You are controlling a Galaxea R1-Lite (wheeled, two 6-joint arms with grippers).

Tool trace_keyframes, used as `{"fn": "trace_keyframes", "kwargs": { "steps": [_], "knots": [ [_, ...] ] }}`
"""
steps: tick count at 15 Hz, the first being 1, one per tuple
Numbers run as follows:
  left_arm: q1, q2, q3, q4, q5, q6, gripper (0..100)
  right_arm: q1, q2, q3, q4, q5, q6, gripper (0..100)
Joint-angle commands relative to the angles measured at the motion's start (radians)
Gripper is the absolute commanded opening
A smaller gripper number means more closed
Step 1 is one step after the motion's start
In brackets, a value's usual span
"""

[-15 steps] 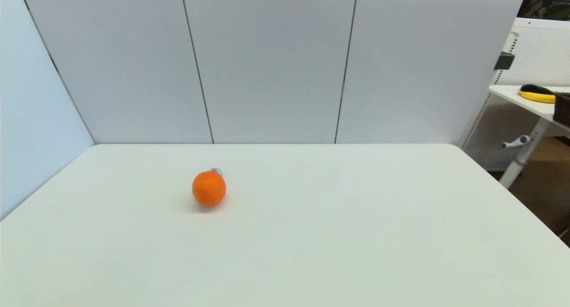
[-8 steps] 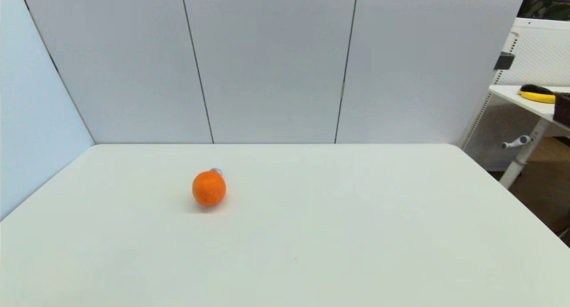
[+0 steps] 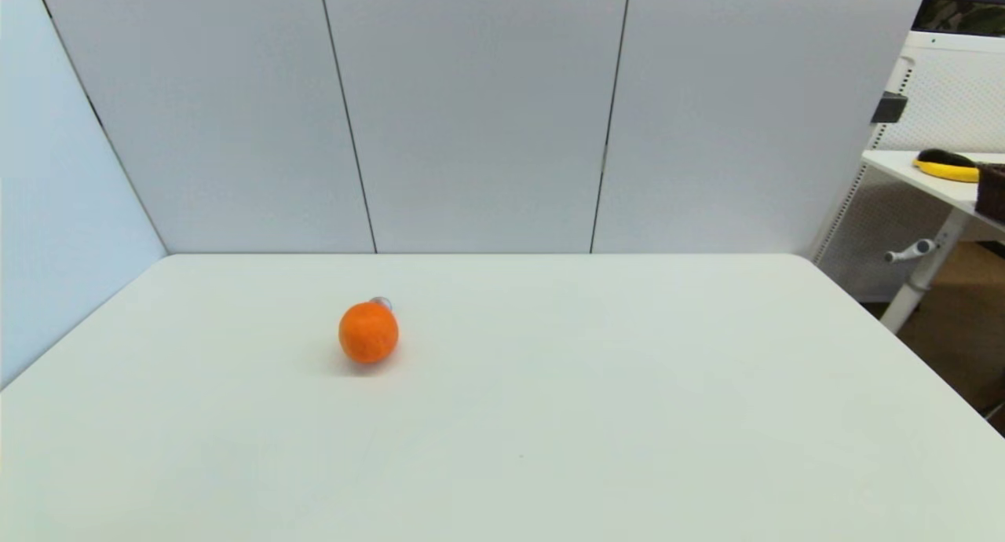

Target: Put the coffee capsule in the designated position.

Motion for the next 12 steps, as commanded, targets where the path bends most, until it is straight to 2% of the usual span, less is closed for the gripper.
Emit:
{"fn": "trace_keyframes", "kwargs": {
  "steps": [1, 12],
  "knots": [
    [0.000, 0.003, 0.000, -0.002, 0.000, -0.001, 100, 0.000, 0.001, 0.002, 0.000, -0.001, 0.005, 100],
    [0.000, 0.003, 0.000, -0.002, 0.000, -0.001, 100, 0.000, 0.001, 0.002, -0.002, -0.002, 0.005, 100]
  ]
}}
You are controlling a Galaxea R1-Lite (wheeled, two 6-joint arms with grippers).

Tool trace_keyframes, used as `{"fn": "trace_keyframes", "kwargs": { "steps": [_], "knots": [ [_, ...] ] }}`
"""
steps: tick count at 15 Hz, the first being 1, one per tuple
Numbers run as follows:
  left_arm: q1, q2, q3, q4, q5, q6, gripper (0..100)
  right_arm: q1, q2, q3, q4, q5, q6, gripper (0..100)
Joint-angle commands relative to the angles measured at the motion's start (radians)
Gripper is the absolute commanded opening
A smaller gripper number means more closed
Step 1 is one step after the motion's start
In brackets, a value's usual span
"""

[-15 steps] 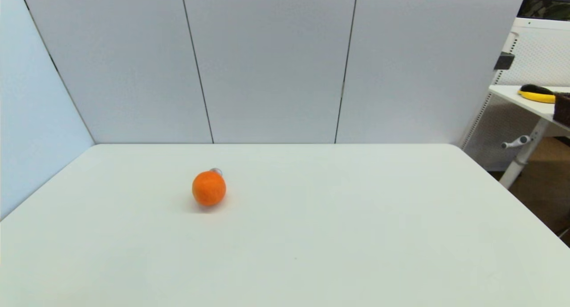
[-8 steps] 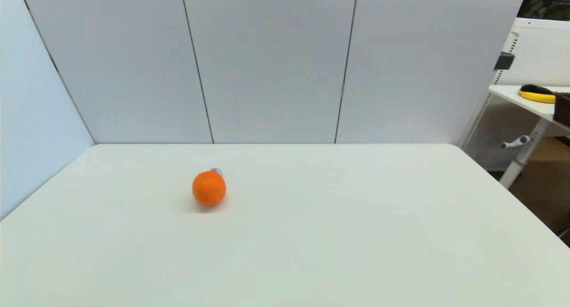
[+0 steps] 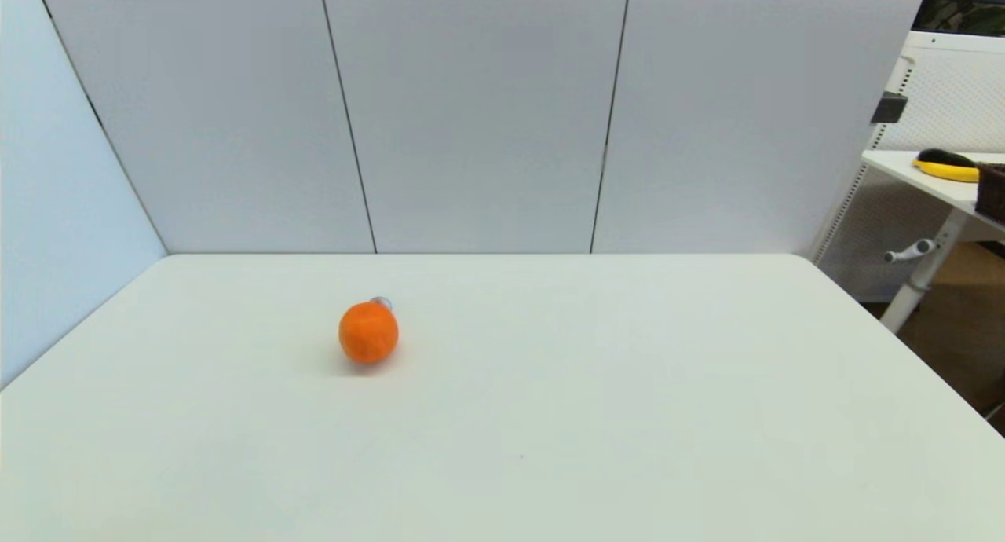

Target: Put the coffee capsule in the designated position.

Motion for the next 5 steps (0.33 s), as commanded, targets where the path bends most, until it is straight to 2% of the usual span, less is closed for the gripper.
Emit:
{"fn": "trace_keyframes", "kwargs": {
  "steps": [1, 5],
  "knots": [
    [0.000, 0.003, 0.000, -0.001, 0.000, 0.001, 100, 0.000, 0.001, 0.002, -0.001, -0.001, 0.002, 100],
    [0.000, 0.002, 0.000, -0.001, 0.000, -0.001, 100, 0.000, 0.001, 0.002, -0.001, -0.001, 0.002, 100]
  ]
}}
